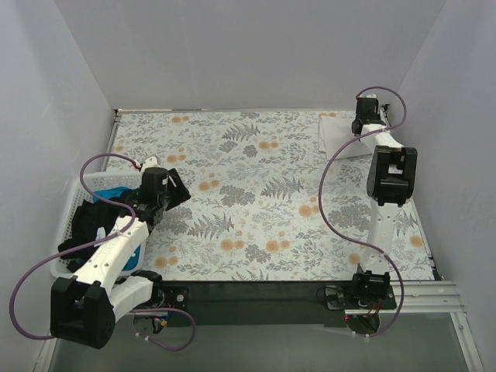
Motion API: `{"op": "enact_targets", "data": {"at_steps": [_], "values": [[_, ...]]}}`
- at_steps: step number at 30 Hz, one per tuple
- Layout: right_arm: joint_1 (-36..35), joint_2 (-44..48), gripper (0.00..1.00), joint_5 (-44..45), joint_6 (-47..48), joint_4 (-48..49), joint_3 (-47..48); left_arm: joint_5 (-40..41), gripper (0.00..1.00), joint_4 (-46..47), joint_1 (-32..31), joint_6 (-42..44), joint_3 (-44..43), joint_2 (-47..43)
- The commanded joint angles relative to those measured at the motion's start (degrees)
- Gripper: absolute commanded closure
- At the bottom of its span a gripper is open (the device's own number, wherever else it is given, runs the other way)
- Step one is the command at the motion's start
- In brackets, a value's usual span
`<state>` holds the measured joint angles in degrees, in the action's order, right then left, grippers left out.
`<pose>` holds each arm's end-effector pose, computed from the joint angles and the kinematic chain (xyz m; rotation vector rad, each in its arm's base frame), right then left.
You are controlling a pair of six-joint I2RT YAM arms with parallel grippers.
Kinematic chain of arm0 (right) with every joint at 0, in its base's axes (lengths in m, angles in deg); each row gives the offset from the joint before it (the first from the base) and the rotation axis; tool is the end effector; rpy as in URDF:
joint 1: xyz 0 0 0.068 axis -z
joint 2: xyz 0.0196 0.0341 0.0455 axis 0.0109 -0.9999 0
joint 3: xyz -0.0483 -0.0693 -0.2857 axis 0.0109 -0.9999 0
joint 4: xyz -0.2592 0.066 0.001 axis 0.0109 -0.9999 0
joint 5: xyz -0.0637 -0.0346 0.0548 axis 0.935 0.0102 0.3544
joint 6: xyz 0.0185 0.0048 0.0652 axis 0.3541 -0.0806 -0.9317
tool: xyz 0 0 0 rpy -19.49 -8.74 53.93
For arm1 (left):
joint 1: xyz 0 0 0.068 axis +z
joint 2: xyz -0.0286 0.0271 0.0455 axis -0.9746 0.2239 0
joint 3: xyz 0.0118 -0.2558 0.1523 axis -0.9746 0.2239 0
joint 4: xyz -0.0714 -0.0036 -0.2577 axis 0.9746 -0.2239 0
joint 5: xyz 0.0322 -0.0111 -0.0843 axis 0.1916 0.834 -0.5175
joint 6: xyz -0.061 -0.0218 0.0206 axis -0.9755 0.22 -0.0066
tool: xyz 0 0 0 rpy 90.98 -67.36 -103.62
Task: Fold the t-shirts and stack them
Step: Neatly place the folded tshirt to the corner, then reset both grippers
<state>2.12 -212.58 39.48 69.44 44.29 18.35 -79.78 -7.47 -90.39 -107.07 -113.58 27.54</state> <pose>0.5566 -0.0455 0.1883 0.0313 2.2451 -0.8511 0.2177 -0.0420 0.2389 -1.2156 2.0292 -0.5456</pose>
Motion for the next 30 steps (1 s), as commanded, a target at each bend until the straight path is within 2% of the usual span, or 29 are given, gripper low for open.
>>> {"op": "enact_targets", "data": {"at_steps": [1, 3, 4, 6, 7, 9, 10, 13, 17, 18, 19, 22, 26, 28, 30], "values": [[1.05, -2.05, 0.96, 6.84, 1.88, 4.79, 4.16, 1.47, 0.37, 0.14, -0.13, 0.56, -0.45, 0.28], [2.02, -2.58, 0.87, 8.78, 2.23, 6.12, 4.96, 1.47, 0.37, 0.23, -0.21, 0.65, -0.45, 0.46], [2.11, -2.49, 0.76, 9.74, 2.32, 6.39, 5.39, 1.47, 0.36, 0.32, -0.13, 0.73, -0.45, 0.46], [2.11, -1.09, 0.63, 10.28, 1.71, 6.56, 5.75, 1.56, 0.36, 0.23, -0.21, 0.73, -0.54, 0.37], [2.02, -0.22, 0.51, 9.50, 1.27, 6.56, 5.40, 1.64, 0.35, 0.23, -0.21, 0.82, -0.63, 0.28], [1.58, 3.38, 0.41, 8.88, 0.13, 6.56, 4.08, 1.73, 0.35, 0.32, -0.21, 1.00, -0.80, -0.07], [1.49, 4.88, 0.32, 7.66, -0.23, 6.13, 3.56, 1.73, 0.35, 0.40, -0.13, 1.09, -0.80, -0.24], [0.44, 12.87, 0.22, 4.32, -3.56, 3.94, -0.39, 1.03, 0.33, 0.49, -0.21, 1.44, -1.33, -1.38], [-0.27, 28.31, 0.18, -4.81, -7.96, -0.37, -5.93, 0.06, 0.30, -1.52, -0.21, 1.70, -4.22, -4.46], [-0.27, 30.79, 0.18, -5.97, -9.62, -4.29, -6.55, -0.11, 0.28, -3.35, -0.21, 2.22, -6.23, -5.51], [-0.27, 33.17, 0.16, -10.07, -12.68, -6.77, -7.08, -0.20, 0.23, -4.42, -0.21, 3.36, -7.38, -7.35], [-0.27, 43.01, 0.02, -16.59, -17.79, -13.99, -9.80, -0.20, 0.18, -10.30, -0.21, 4.69, -13.70, -9.82], [-0.27, 59.42, 0.02, -22.93, -23.68, -18.04, -19.79, -3.27, 0.06, -18.64, -0.21, 7.58, -22.15, -13.42], [-0.27, 65.07, 0.02, -26.96, -23.79, -18.31, -23.41, -5.73, 0.03, -20.33, -0.21, 8.73, -25.74, -15.53], [-0.79, 74.03, 0.02, -27.33, -25.18, -18.14, -29.04, -7.66, 0.02, -22.44, -0.21, 9.35, -27.86, -18.25]]}}
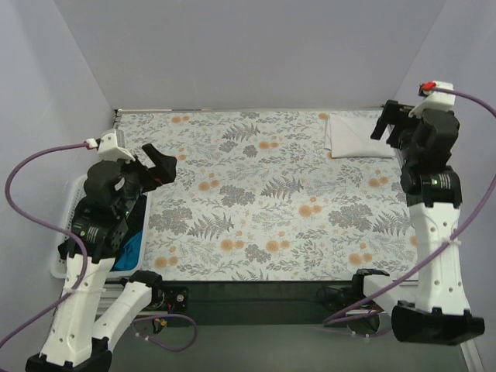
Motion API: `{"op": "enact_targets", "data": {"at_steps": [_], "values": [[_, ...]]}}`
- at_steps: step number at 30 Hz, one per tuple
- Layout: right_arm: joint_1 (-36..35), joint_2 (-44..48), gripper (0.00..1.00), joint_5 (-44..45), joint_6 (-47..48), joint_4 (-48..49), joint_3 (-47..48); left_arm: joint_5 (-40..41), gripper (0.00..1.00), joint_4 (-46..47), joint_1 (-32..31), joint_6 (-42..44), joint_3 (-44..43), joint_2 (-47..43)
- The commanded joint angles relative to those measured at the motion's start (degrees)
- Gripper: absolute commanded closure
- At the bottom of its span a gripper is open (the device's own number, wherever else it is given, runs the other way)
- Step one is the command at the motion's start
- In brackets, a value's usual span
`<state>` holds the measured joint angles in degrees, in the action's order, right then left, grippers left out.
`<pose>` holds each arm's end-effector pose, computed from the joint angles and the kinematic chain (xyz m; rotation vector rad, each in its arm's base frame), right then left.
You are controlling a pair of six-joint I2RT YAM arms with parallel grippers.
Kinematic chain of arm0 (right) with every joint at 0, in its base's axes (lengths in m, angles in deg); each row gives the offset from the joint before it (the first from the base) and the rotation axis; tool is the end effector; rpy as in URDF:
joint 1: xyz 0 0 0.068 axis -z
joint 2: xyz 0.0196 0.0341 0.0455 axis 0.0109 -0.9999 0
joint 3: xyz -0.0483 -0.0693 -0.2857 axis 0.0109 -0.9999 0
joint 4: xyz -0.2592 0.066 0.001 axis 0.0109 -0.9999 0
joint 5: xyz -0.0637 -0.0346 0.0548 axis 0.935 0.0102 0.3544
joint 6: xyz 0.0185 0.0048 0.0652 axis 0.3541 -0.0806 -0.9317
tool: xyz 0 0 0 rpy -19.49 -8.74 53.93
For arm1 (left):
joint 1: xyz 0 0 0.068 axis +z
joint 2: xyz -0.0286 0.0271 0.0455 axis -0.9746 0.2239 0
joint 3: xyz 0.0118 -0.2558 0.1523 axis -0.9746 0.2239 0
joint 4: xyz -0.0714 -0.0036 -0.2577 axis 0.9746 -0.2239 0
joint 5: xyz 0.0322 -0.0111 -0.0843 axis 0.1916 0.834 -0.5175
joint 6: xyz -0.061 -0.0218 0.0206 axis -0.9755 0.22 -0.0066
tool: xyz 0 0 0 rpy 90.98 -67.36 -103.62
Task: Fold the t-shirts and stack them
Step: Reset both grippers
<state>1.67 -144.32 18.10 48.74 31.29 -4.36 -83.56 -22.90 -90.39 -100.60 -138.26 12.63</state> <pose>0.2405 -0.0169 0.4930 0.2464 1.6678 -0.1570 0.1523 -0.0301 0.4098 -0.9189 1.7503 -0.8127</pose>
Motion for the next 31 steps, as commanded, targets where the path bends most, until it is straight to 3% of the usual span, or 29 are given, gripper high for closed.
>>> {"op": "enact_targets", "data": {"at_steps": [1, 5, 13, 19, 31], "values": [[-0.60, 8.67, 0.02, -6.66, -5.01, -5.04, -8.00, -5.89, 0.02, -7.54, -0.21, 3.05, -4.59, -4.23], [-7.43, 22.55, 0.02, -2.46, -5.11, -5.04, -16.09, -11.36, 0.02, -9.29, -0.21, 3.32, -5.74, -8.45], [-13.16, 37.60, 0.02, 5.37, -3.62, -7.68, -24.88, -4.53, 0.02, -7.90, -1.79, 3.32, 2.51, -19.07], [-13.52, 41.13, 0.02, 5.38, -1.24, -4.34, -27.97, -1.61, 0.02, -4.38, -1.88, 2.96, 3.66, -22.96], [-14.40, 39.73, 0.02, 3.53, -0.01, -2.32, -27.00, -1.96, 0.02, -3.50, -1.88, 2.62, 2.43, -21.46]]}}
